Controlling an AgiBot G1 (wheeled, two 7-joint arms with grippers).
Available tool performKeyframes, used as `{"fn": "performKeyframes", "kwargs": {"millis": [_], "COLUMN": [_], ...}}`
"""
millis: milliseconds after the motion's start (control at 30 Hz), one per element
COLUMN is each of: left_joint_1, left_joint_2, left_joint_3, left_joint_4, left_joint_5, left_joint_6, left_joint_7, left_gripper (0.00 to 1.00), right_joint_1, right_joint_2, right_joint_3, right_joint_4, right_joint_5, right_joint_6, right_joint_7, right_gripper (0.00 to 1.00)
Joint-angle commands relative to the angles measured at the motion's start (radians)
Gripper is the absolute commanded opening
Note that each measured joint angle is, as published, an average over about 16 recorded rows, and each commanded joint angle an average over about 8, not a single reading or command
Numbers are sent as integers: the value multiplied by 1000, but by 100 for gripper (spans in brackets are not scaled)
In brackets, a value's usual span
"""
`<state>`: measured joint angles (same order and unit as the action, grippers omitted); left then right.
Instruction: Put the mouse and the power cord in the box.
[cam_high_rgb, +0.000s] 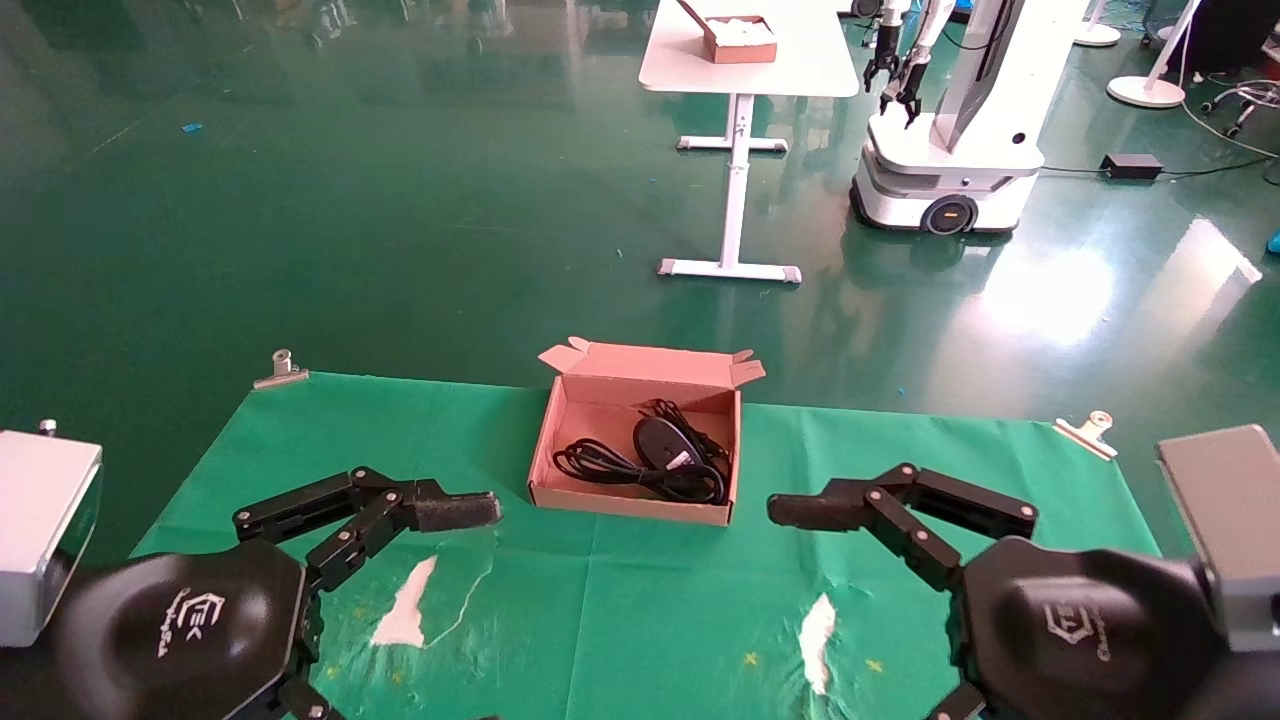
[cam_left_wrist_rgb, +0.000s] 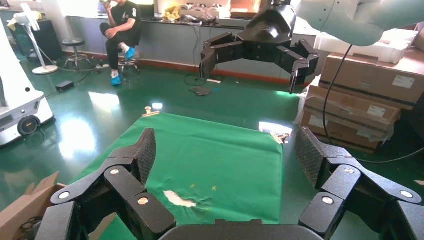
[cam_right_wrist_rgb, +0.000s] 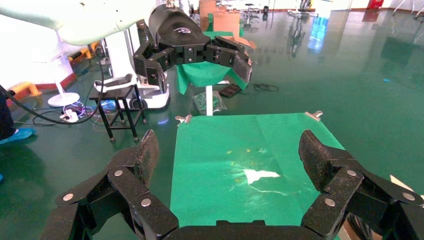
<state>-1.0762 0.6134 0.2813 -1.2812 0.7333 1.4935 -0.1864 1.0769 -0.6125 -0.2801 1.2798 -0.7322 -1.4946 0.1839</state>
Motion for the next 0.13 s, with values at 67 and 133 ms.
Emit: {"fn": "performKeyframes", "kwargs": {"millis": [67,133], "left_joint_1": [0,0], "left_joint_2": [0,0], "left_joint_3": [0,0], "left_joint_4": [0,0], "left_joint_5": [0,0], "left_joint_6": [0,0], "left_joint_7": [0,0], "left_gripper": [100,100], "right_joint_1": [0,0], "right_joint_2": [0,0], "right_joint_3": [0,0], "right_joint_4": [0,0], "right_joint_5": [0,0], "right_joint_6": [0,0], "right_joint_7": [0,0], "right_gripper": [100,100]}}
